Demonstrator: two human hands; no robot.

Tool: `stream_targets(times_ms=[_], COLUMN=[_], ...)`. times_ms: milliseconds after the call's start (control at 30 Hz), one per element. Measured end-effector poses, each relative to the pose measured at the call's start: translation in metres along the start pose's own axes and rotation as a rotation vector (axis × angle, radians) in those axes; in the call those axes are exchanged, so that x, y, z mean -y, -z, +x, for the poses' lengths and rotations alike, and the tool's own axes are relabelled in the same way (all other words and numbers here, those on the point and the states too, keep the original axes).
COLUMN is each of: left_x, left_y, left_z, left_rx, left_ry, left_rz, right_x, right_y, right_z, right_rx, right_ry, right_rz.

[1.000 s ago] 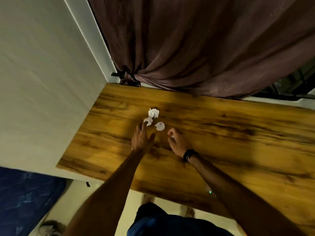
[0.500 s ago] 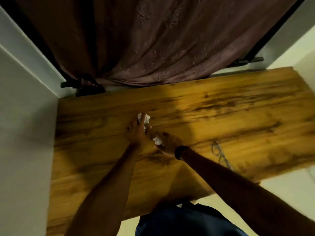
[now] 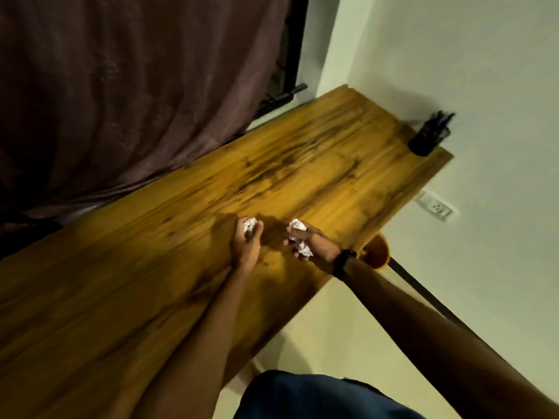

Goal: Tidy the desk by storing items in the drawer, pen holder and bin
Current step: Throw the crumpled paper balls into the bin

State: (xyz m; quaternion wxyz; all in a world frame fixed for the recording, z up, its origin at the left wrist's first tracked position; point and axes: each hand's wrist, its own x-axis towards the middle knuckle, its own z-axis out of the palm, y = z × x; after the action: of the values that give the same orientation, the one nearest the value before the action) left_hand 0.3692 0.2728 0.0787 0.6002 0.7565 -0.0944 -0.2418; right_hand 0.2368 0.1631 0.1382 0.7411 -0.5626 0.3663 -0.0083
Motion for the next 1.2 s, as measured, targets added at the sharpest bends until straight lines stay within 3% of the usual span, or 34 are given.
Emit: stream_targets(times_ms=[100,200,367,467,633,800,900,1100,1200], left_x=[-0.023,-0.039,-0.035,-0.025,-0.005,0.048,0.034,0.039,0.063], left_y=[-0.069,-0.139,-0.241,-0.287,-0.347,-0.422,-0.458,-0.525,-0.554], left_z=[-0.037,-0.088,-0.158,-0.19,-0.22,-0.202,-0.192,-0.151,-0.115], left_rx=[0.233,0.412,0.63,0.653,0.602,0.484,0.353,0.459,0.386], left_ry=[0.075,0.125,0.409,0.566,0.636,0.645,0.668,0.737,0.851], left_rz=[-0.174,-0.117,-0.163,-0.235,-0.222,-0.047,0.077,-0.026,-0.142], right_x=[-0.013,-0.031,-0.089,-0.119,-0.149,-0.156,-0.154,-0.161,-0.174], right_y=[0.063,0.126,0.222,0.269,0.311,0.347,0.383,0.456,0.486], right_z=[-0.034,-0.076,-0.125,-0.143,-0.144,-0.123,-0.102,-0.038,0.005], right_rx=[-0.071,-0.086,-0.174,-0.256,-0.292,-0.271,-0.292,-0.356,-0.38], right_ry=[0.026,0.008,0.015,-0.038,-0.199,-0.145,-0.123,-0.203,-0.289], right_rz=[0.134,0.269,0.621,0.73,0.628,0.656,0.685,0.618,0.572])
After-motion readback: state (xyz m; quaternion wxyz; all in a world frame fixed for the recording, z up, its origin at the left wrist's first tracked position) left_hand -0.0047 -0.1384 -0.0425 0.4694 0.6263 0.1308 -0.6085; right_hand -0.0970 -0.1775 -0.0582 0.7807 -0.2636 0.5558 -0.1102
